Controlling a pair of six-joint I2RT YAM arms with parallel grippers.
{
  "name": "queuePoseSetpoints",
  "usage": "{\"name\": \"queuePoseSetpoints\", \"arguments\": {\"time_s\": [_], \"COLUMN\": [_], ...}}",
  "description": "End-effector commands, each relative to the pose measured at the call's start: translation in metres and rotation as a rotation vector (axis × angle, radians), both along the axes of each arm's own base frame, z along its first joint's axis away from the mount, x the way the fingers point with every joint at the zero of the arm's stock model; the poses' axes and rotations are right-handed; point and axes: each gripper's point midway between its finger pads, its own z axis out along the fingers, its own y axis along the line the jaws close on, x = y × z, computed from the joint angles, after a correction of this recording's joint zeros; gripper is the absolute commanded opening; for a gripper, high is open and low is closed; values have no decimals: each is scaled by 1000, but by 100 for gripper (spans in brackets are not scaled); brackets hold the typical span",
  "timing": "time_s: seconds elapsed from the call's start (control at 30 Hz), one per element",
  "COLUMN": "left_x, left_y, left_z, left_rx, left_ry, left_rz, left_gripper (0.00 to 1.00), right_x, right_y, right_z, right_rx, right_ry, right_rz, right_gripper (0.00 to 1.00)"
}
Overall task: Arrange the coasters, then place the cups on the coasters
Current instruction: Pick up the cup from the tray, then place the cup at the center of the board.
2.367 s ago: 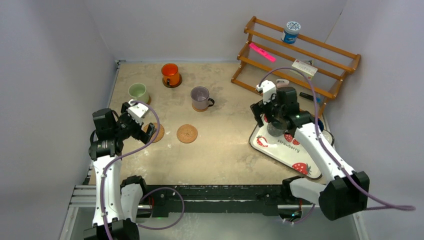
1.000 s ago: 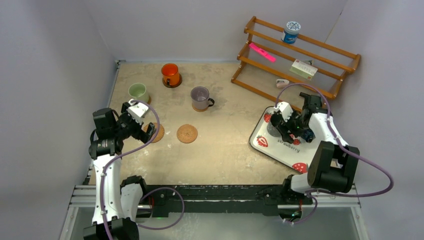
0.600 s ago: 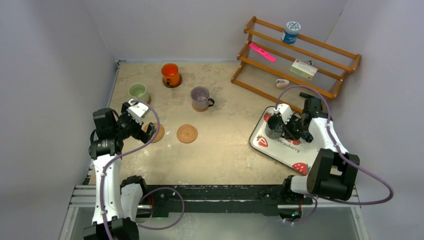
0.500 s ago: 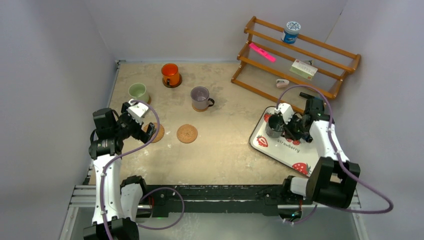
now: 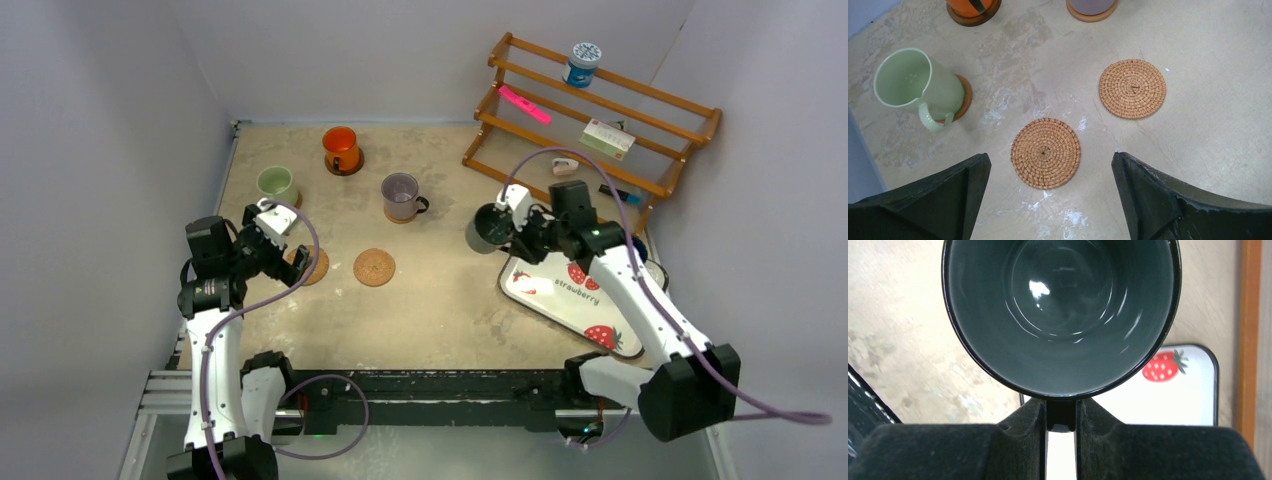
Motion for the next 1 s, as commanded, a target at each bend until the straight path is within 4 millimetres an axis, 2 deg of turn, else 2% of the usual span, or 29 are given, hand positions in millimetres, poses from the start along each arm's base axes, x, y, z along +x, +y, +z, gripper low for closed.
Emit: {"name": "queuePoseSetpoints", "arguments": {"time_s": [0.0, 0.13, 0.37, 0.77, 0.97], "left_x": [2, 2, 1, 1, 1], "left_y": [0, -1, -1, -1, -1], "left_z": [5, 4, 5, 5, 5], "left_rx": [2, 2, 3, 3, 2], "left_ry": [-30, -29, -31, -30, -31], "left_rz": [-13, -15, -17, -16, -19], "left_gripper": [100, 100, 100, 100, 100], "right_x": [37, 43, 43, 41, 40], "right_y": [37, 60, 70, 69, 68], "right_z": [16, -11, -47, -74, -79], "right_rx": [65, -15, -96, -127, -131], "right_ry": [-64, -9, 50, 70, 80], "right_rz": [-52, -11, 5, -3, 1], "right_gripper": [0, 0, 0, 0, 0]}}
